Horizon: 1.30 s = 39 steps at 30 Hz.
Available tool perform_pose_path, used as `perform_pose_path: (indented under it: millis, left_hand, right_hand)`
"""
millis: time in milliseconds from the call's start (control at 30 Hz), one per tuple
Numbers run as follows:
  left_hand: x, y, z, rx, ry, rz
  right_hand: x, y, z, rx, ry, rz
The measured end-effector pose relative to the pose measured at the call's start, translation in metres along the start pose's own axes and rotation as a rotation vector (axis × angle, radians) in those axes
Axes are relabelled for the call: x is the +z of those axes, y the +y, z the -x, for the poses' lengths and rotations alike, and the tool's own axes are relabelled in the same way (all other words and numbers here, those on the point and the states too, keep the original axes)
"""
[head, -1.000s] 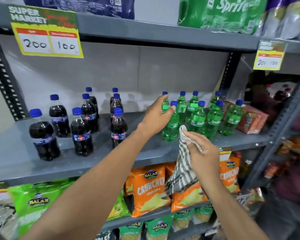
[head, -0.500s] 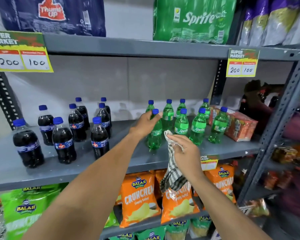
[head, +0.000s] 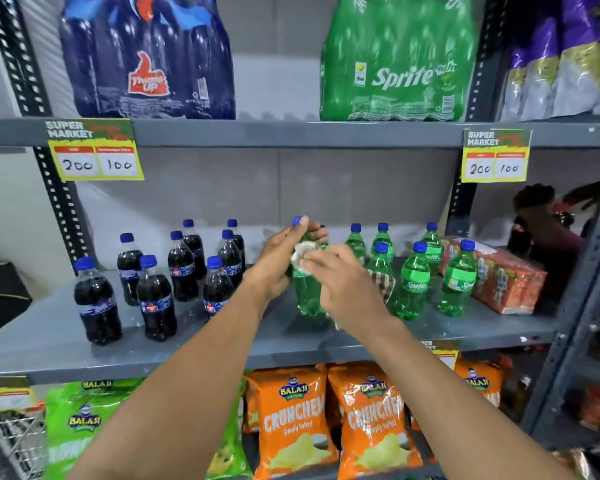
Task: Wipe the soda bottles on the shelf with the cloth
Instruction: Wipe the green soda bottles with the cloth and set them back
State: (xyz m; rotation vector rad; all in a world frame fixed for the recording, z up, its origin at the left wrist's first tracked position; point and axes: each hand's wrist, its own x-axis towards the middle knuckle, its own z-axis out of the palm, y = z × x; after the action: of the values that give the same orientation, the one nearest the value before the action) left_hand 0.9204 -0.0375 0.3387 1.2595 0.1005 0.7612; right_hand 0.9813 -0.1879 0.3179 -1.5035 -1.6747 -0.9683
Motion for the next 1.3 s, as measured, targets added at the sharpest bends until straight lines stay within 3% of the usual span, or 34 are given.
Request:
perform_pose_path:
  millis: [167, 467, 667, 800, 933, 1100, 1200, 1300]
  left_hand:
    - [-0.015, 0.017, 0.003, -0.012, 0.003, 0.074]
    - [-0.018, 0.027, 0.023, -0.04, -0.068, 0.07]
    - [-0.031, 0.04, 0.026, -0.012, -0.071, 0.081]
    - [-0.029, 0.037, 0.027, -0.011, -0.1, 0.081]
    - [-0.027, 0.034, 0.03, -0.025, -0.142, 0.131]
    - [-0.028, 0.039, 0.033, -0.001, -0.174, 0.206]
    - [-0.025, 0.037, 0.035, -0.023, -0.193, 0.22]
    - [-0.023, 0.033, 0.034, -0.062, -0.214, 0.241]
  right_hand:
    - [0.01, -0.019, 0.038, -0.24, -0.217, 0.149]
    - [0.015, -0.033, -0.016, -0.097, 0.041, 0.116]
    - [0.028, -0.045, 0.042, -0.123, -0.116, 0.103]
    - [0.018, -0.048, 0.004, 0.044, 0.037, -0.039]
    - [0.016, -0.045, -0.021, 0.474, 0.234, -0.272]
    - [0.032, -0.066, 0.029, 0.833, 0.124, -0.565]
    - [0.035, -0.068, 0.026, 0.945, 0.119, -0.671]
    - [0.027, -0.059, -0.005, 0.922, 0.223, -0.717]
